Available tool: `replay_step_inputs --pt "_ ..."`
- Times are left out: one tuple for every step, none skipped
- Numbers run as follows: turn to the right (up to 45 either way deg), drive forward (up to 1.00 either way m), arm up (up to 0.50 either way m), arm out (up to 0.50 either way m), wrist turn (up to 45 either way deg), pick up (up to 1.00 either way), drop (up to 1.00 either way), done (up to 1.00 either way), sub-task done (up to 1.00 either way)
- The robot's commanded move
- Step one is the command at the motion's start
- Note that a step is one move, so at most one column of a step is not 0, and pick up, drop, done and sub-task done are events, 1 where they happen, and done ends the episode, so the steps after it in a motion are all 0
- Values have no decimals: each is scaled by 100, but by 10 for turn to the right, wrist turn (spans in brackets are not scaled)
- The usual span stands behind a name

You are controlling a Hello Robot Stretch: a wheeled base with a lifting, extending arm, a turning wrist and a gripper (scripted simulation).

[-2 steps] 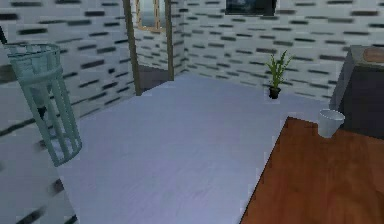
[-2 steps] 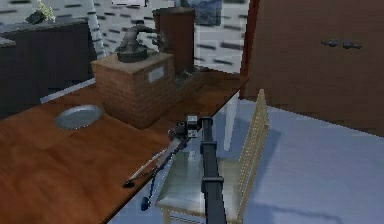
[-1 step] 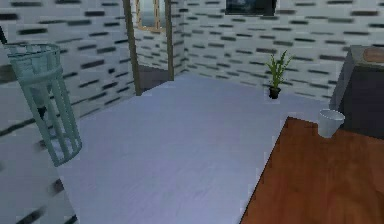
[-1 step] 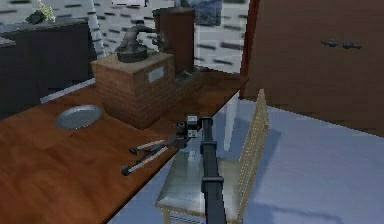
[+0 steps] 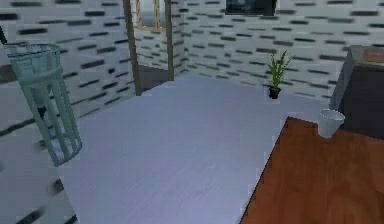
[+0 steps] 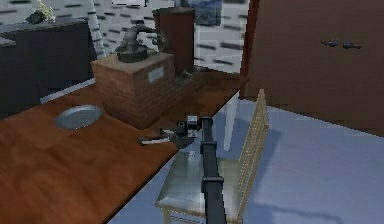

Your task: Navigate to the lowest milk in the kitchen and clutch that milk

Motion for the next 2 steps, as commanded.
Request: replay_step_inputs --pt "0 0 0 0 450 0 0 0 0" --pt "0 0 0 0 180 0 0 0 0"
